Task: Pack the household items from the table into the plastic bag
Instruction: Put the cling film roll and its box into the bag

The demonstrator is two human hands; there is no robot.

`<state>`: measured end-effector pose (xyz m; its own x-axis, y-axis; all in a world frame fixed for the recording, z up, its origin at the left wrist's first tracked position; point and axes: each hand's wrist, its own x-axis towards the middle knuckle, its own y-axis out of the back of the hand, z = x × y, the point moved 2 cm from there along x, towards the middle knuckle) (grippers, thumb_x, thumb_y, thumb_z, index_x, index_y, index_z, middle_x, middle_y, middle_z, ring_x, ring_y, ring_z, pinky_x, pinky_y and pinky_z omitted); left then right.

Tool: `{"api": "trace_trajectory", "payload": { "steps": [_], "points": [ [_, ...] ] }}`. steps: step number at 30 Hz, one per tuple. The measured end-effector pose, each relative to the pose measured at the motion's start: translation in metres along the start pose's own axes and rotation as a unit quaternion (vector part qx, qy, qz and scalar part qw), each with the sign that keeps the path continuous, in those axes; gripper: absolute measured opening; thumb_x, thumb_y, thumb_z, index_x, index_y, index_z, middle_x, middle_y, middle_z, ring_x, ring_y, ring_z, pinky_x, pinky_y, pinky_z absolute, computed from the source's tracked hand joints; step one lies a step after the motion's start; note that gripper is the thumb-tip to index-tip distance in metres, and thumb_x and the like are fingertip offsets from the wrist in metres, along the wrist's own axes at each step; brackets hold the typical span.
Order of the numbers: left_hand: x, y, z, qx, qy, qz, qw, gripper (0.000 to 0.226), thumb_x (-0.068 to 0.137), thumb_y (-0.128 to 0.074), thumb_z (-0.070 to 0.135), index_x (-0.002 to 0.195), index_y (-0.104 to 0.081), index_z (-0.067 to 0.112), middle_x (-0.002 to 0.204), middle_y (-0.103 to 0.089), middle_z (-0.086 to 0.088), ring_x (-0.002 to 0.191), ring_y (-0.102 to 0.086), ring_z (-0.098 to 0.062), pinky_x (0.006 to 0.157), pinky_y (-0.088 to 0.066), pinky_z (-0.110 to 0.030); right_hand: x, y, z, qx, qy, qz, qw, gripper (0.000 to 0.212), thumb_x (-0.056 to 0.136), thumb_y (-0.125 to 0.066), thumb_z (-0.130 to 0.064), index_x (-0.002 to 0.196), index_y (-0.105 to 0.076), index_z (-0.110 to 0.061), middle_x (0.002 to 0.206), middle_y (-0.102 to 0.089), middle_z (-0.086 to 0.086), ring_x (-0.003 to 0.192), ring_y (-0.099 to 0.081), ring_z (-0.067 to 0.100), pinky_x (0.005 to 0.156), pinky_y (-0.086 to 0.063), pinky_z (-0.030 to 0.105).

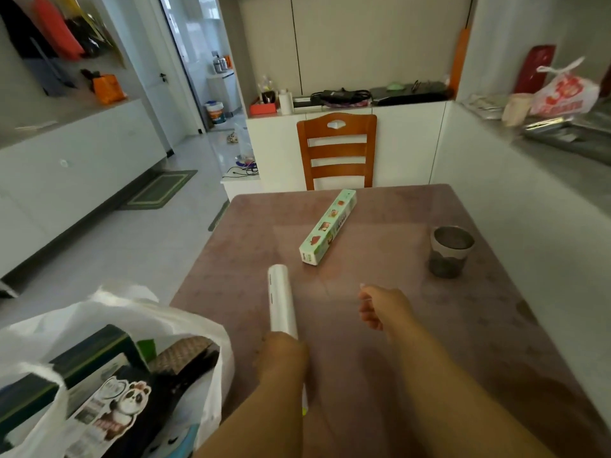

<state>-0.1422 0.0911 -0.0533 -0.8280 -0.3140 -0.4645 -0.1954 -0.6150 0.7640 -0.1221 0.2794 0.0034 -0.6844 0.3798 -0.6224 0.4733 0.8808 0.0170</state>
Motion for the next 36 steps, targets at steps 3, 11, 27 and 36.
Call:
{"api": "trace_trajectory", "payload": {
  "steps": [3,11,27,36],
  "points": [
    [-0.019,0.001,0.007,-0.072,-0.014,0.041,0.996,0.059,0.077,-0.061,0.042,0.121,-0.055,0.004,0.118,-0.064,-0.016,0.107,-0.062,-0.036,0.089,-0.053,-0.039,0.010,-0.010,0.005,-0.013,-0.007,-0.042,0.999,0.036,0.098,-0.045,-0.028,0.063,-0.045,-0.019,0.054,-0.040,0.001,0.028,-0.035,0.007,0.043,-0.021,0.017],
    [-0.039,-0.010,0.083,-0.330,-0.080,-0.057,0.939,0.039,0.085,-0.064,0.030,0.115,-0.064,0.006,0.100,-0.070,-0.015,0.089,-0.068,-0.032,0.080,-0.057,-0.043,0.035,-0.021,-0.029,-0.011,0.053,-0.128,0.990,0.041,0.090,-0.056,-0.045,0.098,-0.068,-0.007,0.089,-0.069,0.011,0.083,-0.065,0.025,0.078,-0.055,0.036],
    [0.103,-0.016,0.200,0.035,-0.156,0.042,0.986,0.063,0.084,-0.067,0.025,0.136,-0.038,0.004,0.134,-0.051,-0.017,0.122,-0.052,-0.036,0.097,-0.050,-0.046,0.130,0.021,-0.016,0.114,-0.014,-0.104,0.988,0.052,0.079,-0.069,-0.046,0.116,-0.061,-0.010,0.107,-0.067,0.014,0.099,-0.064,0.032,0.092,-0.053,0.048],
    [0.067,-0.029,0.177,-0.257,-0.040,-0.173,0.950,0.050,0.073,-0.066,0.009,0.121,-0.059,-0.003,0.104,-0.069,-0.018,0.084,-0.068,-0.031,0.059,-0.054,-0.032,0.108,0.032,-0.036,0.182,0.007,-0.107,0.977,0.037,0.086,-0.062,-0.040,0.110,-0.061,-0.011,0.093,-0.066,0.014,0.081,-0.064,0.029,0.065,-0.053,0.036]
  ]
}}
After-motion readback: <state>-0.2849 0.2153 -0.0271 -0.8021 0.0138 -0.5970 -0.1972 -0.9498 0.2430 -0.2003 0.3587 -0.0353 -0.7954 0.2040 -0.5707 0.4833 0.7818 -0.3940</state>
